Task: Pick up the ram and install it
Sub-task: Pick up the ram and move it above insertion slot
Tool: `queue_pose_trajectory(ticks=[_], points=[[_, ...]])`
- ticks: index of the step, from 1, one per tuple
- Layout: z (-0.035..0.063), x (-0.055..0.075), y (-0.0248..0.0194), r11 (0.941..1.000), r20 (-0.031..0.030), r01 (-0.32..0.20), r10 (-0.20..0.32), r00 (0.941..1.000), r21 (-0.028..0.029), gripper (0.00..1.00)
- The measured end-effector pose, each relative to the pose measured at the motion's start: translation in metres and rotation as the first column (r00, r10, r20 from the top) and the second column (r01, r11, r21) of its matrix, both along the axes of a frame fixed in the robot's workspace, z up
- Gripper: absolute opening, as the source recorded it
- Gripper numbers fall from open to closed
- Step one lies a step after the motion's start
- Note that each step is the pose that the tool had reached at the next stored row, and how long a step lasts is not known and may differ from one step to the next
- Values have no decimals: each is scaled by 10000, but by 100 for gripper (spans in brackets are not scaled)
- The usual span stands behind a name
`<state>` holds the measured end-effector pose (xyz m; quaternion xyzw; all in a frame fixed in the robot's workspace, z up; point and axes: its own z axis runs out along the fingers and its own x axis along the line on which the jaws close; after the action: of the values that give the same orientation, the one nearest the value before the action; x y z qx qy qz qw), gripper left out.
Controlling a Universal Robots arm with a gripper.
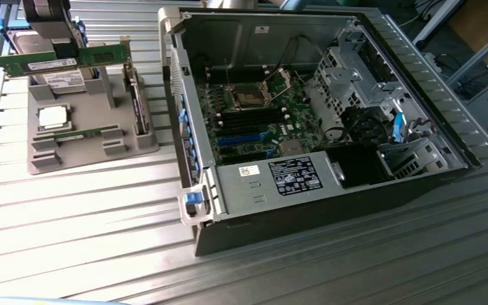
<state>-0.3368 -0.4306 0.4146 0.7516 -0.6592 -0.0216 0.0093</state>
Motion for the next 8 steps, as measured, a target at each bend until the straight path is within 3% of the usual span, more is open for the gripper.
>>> queue_pose_trajectory(ticks=[8], points=[[0,140,0,10000,1,0,0,10000,-1,13]])
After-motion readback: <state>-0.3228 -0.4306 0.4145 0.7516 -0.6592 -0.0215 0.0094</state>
